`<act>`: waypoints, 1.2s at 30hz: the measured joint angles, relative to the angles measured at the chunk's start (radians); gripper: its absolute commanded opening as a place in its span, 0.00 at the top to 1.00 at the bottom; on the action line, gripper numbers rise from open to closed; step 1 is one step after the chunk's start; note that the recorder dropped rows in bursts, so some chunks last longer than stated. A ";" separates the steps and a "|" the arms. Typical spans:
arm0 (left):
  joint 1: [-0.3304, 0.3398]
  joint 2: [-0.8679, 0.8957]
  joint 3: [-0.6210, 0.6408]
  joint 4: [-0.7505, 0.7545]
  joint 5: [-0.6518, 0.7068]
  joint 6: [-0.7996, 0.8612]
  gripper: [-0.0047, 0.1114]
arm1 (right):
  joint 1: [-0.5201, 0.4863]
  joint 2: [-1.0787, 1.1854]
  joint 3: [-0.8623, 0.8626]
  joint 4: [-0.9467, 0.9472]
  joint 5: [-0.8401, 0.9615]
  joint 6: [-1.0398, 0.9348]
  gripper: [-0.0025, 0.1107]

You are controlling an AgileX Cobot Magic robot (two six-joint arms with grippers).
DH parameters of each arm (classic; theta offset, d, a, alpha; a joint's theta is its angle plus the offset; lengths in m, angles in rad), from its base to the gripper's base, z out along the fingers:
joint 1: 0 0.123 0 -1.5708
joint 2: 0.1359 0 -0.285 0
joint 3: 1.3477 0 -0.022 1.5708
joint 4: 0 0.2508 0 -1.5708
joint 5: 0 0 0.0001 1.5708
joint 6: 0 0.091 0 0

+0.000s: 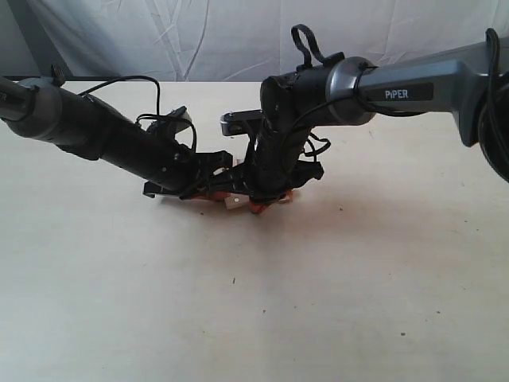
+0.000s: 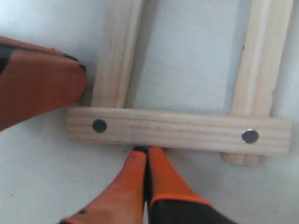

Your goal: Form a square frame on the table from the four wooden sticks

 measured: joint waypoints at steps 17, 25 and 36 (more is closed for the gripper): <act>0.110 -0.031 0.004 0.041 0.040 0.000 0.96 | 0.040 -0.014 0.000 0.074 0.019 -0.014 0.97; 0.110 -0.031 0.004 0.043 0.050 0.000 0.96 | 0.041 -0.003 0.000 0.084 -0.016 -0.014 0.97; 0.110 -0.031 0.004 0.043 0.052 0.000 0.96 | 0.041 0.006 0.000 0.087 -0.083 0.010 0.97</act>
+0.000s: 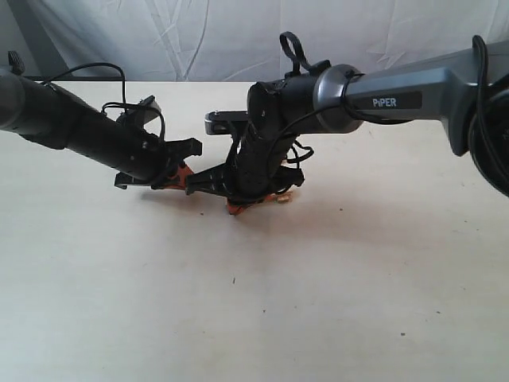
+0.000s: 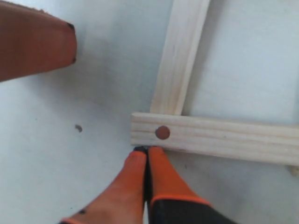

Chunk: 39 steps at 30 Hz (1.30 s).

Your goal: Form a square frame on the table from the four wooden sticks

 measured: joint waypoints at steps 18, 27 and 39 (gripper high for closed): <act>0.026 -0.024 0.000 0.028 0.050 0.002 0.96 | -0.082 -0.116 0.000 0.050 0.009 0.006 0.97; 0.029 -0.187 0.000 0.201 0.051 -0.082 0.96 | -0.244 -0.216 0.000 0.042 0.203 -0.091 0.97; 0.107 -0.786 0.240 0.557 -0.032 -0.311 0.96 | -0.271 -0.613 0.356 -0.003 0.162 -0.165 0.97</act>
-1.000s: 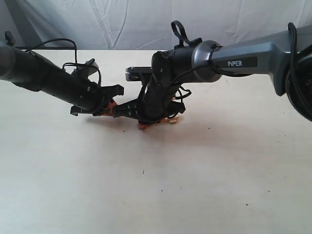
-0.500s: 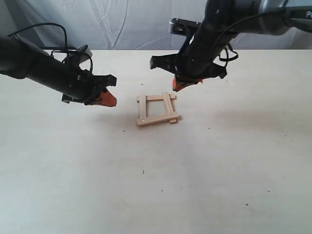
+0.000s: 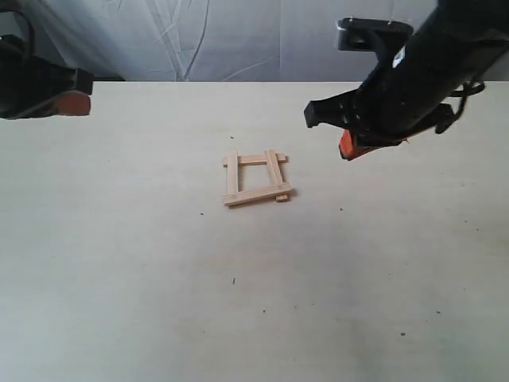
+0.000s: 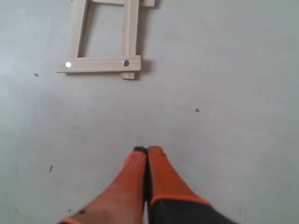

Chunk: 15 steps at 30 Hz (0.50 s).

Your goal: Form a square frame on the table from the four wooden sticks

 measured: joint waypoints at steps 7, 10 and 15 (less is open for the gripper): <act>0.010 -0.425 0.221 0.013 -0.073 0.000 0.96 | 0.000 -0.506 0.273 -0.033 -0.260 0.000 0.97; 0.010 -0.582 0.308 0.040 -0.125 0.000 0.96 | 0.000 -0.683 0.425 -0.066 -0.420 0.000 0.97; 0.010 -0.713 0.408 0.057 -0.206 0.000 0.96 | 0.000 -0.806 0.611 -0.113 -0.629 0.000 0.97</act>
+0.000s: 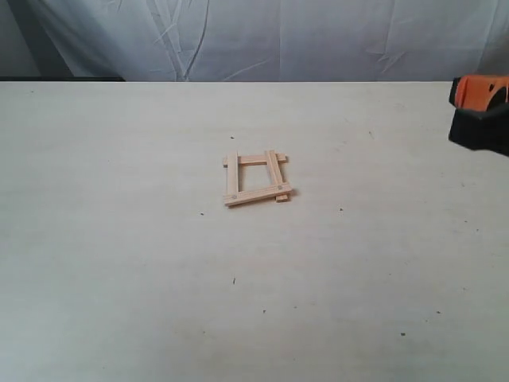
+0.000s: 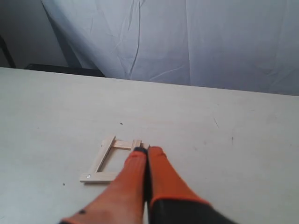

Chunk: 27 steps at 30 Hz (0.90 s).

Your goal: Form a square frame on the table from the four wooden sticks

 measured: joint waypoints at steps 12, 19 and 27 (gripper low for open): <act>0.002 -0.043 0.022 0.032 0.016 0.000 0.96 | 0.000 -0.048 0.058 -0.010 -0.013 -0.002 0.97; 0.002 -0.043 0.022 0.032 0.017 0.000 0.96 | 0.000 -0.048 0.058 -0.010 -0.013 -0.002 0.97; 0.002 -0.043 0.022 0.036 0.017 0.000 0.96 | 0.000 -0.048 0.058 -0.010 -0.013 -0.002 0.97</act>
